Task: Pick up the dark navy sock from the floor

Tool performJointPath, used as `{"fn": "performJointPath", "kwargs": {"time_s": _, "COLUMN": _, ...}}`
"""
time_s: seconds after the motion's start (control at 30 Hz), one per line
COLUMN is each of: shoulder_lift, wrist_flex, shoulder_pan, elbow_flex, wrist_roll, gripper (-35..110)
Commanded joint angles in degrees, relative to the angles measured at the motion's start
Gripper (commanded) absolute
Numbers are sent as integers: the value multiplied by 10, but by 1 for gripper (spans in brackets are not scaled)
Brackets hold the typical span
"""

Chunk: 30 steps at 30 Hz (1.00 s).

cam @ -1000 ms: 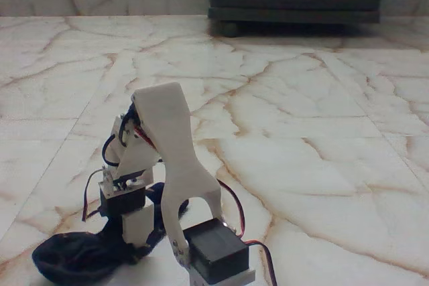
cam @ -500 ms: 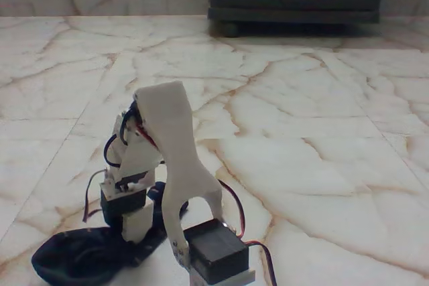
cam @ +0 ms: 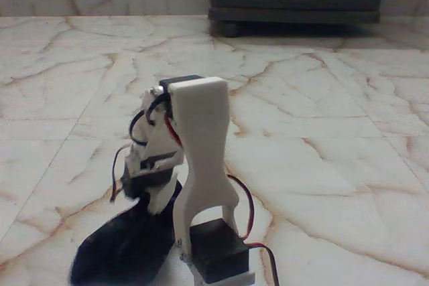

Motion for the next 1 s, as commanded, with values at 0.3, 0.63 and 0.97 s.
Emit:
{"fn": "performJointPath", "kwargs": {"time_s": 0.3, "shoulder_lift": 169, "wrist_flex": 4, "shoulder_pan": 59, "elbow_flex": 95, "wrist_roll": -60, "gripper": 0}}
{"fn": "performJointPath", "kwargs": {"time_s": 0.63, "shoulder_lift": 374, "wrist_flex": -97, "shoulder_pan": 103, "elbow_flex": 265, "wrist_roll": -150, "gripper": 0}}
{"fn": "performJointPath", "kwargs": {"time_s": 0.97, "shoulder_lift": 480, "wrist_flex": -231, "shoulder_pan": 201, "elbow_flex": 363, "wrist_roll": -306, "gripper": 0}}
